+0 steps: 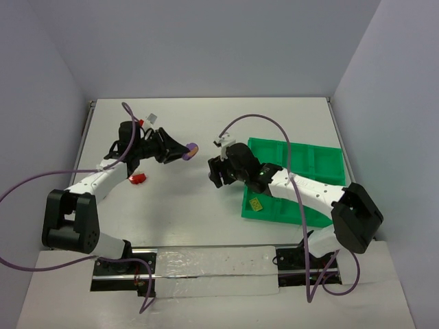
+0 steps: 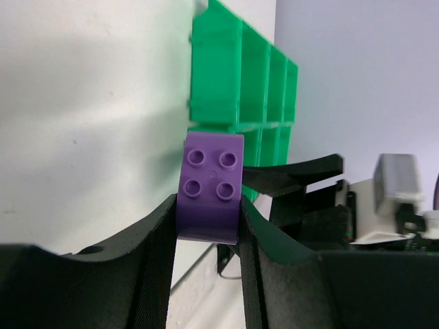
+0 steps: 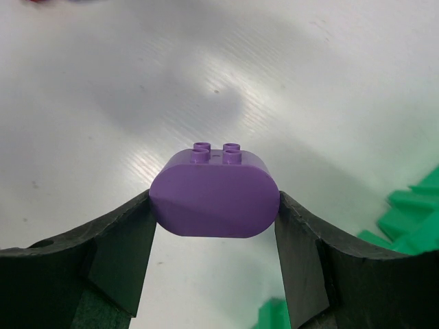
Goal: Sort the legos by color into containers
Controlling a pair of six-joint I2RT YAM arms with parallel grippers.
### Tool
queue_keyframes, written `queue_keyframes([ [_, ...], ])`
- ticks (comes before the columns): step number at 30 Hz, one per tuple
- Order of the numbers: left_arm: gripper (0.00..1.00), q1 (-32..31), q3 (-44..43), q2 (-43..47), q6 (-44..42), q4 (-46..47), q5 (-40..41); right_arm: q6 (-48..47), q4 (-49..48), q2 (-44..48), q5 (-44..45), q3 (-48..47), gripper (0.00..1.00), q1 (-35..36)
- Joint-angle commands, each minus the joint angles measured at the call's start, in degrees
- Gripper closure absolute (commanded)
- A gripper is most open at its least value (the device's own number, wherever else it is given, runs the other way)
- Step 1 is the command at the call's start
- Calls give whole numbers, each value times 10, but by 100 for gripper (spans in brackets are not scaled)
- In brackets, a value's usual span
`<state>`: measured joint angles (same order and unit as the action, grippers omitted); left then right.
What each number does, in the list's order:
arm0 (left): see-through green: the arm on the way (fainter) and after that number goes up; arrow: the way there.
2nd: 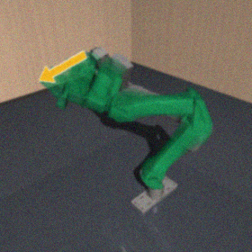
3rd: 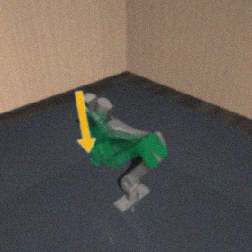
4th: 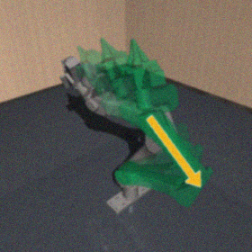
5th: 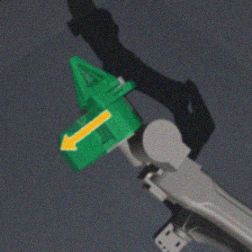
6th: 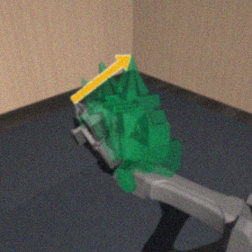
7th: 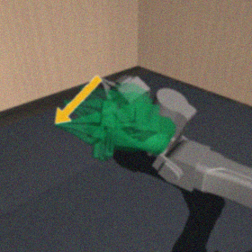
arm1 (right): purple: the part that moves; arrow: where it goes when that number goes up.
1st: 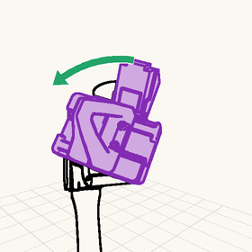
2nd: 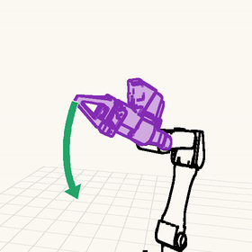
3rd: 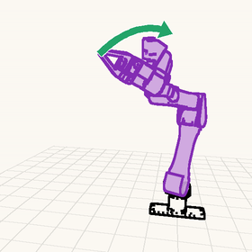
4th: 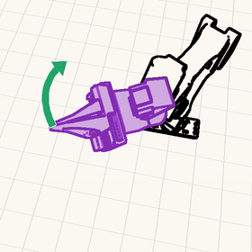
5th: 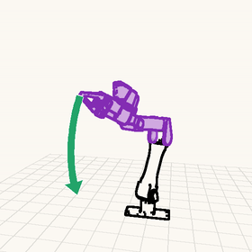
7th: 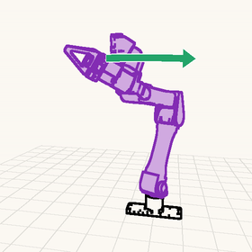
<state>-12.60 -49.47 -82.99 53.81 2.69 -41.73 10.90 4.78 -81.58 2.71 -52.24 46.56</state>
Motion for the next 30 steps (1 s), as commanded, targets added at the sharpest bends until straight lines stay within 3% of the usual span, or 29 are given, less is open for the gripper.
queue_keyframes([
  [1,100,18,-34,22,17,28,-1,4,41,11,33,-2,52,-5],
  [10,100,21,-80,12,-24,-25,10,29,136,52,89,-41,52,-36],
  [18,100,21,-83,6,-37,-35,8,92,195,197,103,-21,49,-185],
  [26,100,21,-70,10,-44,-40,11,80,214,176,150,-46,48,-272],
  [30,100,21,-67,17,-48,-44,17,94,201,185,119,-32,48,-304],
])
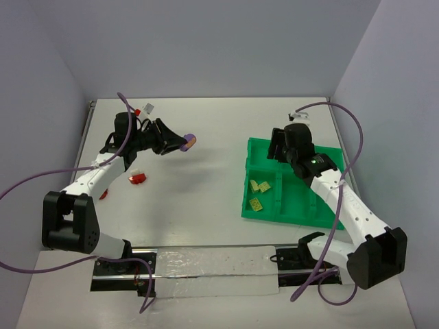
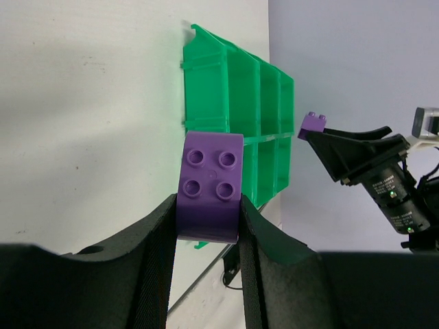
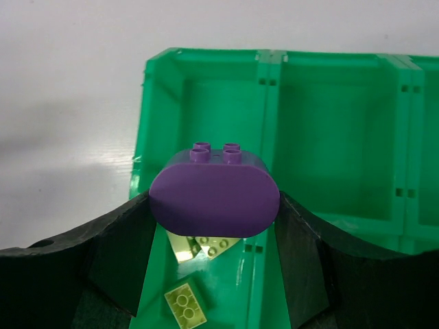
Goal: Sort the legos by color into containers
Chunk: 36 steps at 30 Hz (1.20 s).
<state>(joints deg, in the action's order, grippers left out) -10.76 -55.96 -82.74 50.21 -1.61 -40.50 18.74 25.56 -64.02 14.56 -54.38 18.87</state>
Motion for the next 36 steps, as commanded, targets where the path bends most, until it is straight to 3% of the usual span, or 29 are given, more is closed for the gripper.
queue_keyframes([
  [1,100,3,-1,15,-10,1,5,18,-9,12,-3,-5,48,-31],
  [8,100,3,3,16,-3,7,10,33,-35,17,-28,23,47,-37],
  [12,100,0,-23,5,-22,-35,23,48,-36,38,-4,53,46,-39],
  [20,100,0,-27,1,-21,-34,34,125,51,119,84,116,45,-45],
  [27,100,-2,-37,-3,-25,-51,55,185,96,128,82,148,38,-48],
  [29,100,-3,-52,-5,-35,-79,75,202,100,142,80,168,31,-49],
  [32,100,-3,-66,-3,-45,-89,88,208,101,158,83,168,10,-49],
  [36,100,-3,-70,-3,-44,-84,87,203,104,171,103,156,2,-49],
])
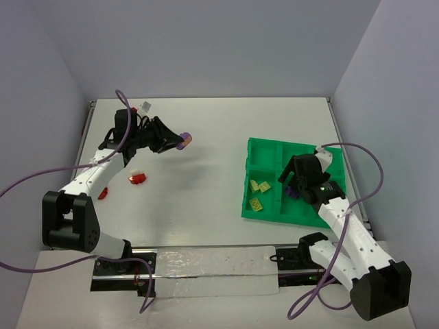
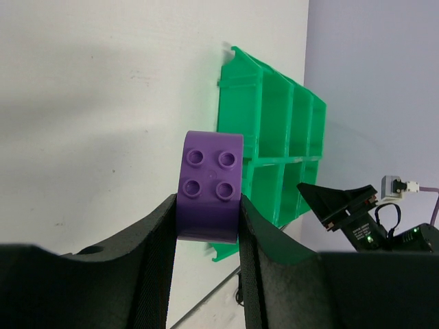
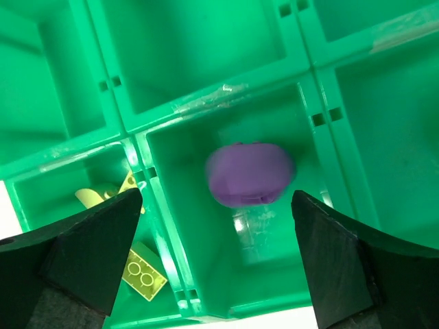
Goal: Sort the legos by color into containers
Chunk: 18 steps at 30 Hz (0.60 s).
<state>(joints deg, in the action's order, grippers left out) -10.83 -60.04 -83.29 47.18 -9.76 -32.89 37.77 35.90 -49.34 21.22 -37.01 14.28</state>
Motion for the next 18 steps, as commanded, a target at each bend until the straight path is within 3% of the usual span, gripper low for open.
queue_keyframes([
  [1,100,-4,-30,2,-15,-6,12,8,0,26,35,-30,2,-3],
  [5,100,-14,-38,-4,-30,-13,17,-47,-33,31,-40,-83,6,7],
  [8,100,-17,-31,-7,-28,10,-7,-79,-112,15,-146,-118,8,65],
  [14,100,-27,-14,0,-31,37,-48,-93,-155,-137,-310,-236,9,195],
  [18,100,-28,22,13,7,106,-110,-35,-325,-148,-382,-193,9,211],
])
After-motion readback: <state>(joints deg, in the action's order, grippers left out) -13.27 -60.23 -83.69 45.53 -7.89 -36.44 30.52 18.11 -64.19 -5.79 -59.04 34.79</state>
